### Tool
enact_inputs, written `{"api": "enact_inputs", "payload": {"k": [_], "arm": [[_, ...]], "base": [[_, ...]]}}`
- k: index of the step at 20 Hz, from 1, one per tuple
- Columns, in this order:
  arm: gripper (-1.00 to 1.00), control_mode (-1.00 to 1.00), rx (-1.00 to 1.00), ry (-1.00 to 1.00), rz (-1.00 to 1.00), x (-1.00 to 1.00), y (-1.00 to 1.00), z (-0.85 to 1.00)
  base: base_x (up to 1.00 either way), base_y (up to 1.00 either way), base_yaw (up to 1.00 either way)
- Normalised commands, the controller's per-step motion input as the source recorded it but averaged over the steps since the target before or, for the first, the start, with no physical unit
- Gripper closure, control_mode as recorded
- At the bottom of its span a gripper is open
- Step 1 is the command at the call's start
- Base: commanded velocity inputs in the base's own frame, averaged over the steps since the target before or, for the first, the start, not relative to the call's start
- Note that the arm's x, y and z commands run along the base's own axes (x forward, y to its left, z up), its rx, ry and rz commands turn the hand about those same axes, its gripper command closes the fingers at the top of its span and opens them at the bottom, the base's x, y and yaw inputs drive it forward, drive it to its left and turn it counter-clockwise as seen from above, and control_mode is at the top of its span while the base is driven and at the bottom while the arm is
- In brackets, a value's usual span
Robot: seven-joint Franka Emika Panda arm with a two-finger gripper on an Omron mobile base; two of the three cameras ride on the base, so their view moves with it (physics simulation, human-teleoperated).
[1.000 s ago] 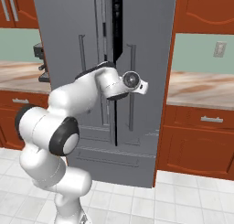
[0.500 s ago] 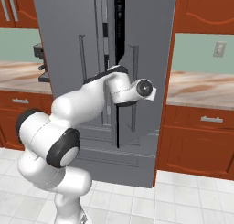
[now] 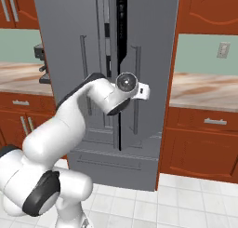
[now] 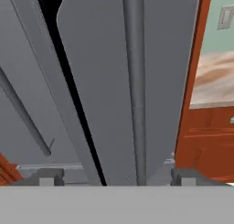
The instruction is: Place one of the steaks on the plate and the other in the bowl. Then place the bowl in the fridge.
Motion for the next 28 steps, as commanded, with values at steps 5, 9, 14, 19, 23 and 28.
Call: {"api": "enact_inputs", "payload": {"k": [5, 9, 14, 19, 23, 28], "arm": [[-1.0, -1.0, -0.49, 0.23, -0.1, -0.14, 1.0, 0.21], [-1.0, -1.0, -0.66, 0.41, -0.02, 0.04, 1.0, 0.0], [-1.0, -1.0, -0.35, 0.41, 0.01, 0.2, 0.66, -0.13], [-1.0, -1.0, -0.13, 0.16, 0.05, 0.28, 0.25, -0.3], [-1.0, -1.0, -0.11, 0.16, 0.22, 0.52, 0.22, -0.31], [-1.0, -1.0, -0.03, 0.14, 0.28, 0.97, -0.01, -0.28]], "base": [[0.0, 0.0, 0.0], [0.0, 0.0, 0.0], [0.0, 0.0, 0.0], [0.0, 0.0, 0.0], [0.0, 0.0, 0.0], [0.0, 0.0, 0.0]]}}
